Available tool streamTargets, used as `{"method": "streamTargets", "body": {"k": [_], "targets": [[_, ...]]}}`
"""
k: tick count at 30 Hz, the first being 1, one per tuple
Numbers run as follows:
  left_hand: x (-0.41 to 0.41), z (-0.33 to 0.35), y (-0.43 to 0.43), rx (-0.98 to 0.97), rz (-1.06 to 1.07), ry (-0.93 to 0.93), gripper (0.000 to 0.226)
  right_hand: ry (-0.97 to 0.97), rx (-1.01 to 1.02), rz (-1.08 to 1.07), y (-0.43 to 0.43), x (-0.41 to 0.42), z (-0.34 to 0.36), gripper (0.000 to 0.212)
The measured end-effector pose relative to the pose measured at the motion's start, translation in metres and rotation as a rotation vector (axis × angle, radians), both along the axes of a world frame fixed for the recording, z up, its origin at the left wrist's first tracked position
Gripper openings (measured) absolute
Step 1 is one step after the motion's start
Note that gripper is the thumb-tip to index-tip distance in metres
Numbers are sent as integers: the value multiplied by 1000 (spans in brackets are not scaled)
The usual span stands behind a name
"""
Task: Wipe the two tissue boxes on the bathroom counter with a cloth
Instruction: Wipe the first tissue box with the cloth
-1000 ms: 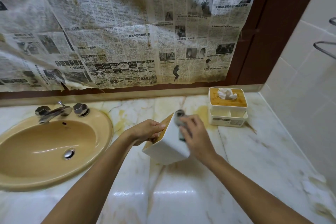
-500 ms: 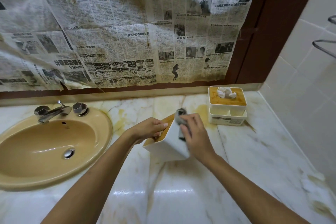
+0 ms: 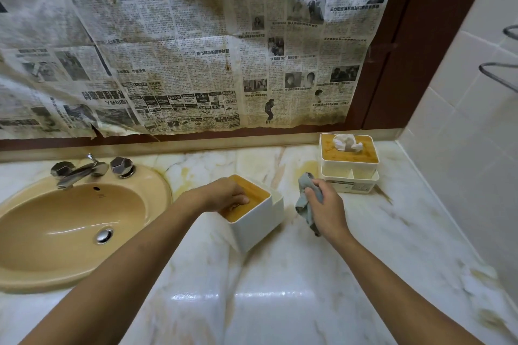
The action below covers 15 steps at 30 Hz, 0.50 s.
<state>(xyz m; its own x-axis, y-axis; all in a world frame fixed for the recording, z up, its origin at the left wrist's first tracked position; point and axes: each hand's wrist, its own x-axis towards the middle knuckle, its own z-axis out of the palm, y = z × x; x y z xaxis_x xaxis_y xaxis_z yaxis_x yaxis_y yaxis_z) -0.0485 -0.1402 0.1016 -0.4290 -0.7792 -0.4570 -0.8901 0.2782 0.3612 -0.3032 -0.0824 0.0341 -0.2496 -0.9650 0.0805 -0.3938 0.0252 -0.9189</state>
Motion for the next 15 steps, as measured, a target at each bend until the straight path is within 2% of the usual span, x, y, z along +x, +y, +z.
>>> {"method": "streamTargets", "body": {"k": [6,9,11,15], "targets": [[3,-11,8,-43,-97,-142,33,-55,33,60,7,3,-5,21],[0,-20,18,-86,-129,-103,21,-104,47,94,8,8,-8,19],[2,-23,25,-144,-231,-145,24,-138,57,120,7,11,-11,17],[10,-24,30,-196,-269,-147,26,-190,81,137,8,14,-15,17]]}}
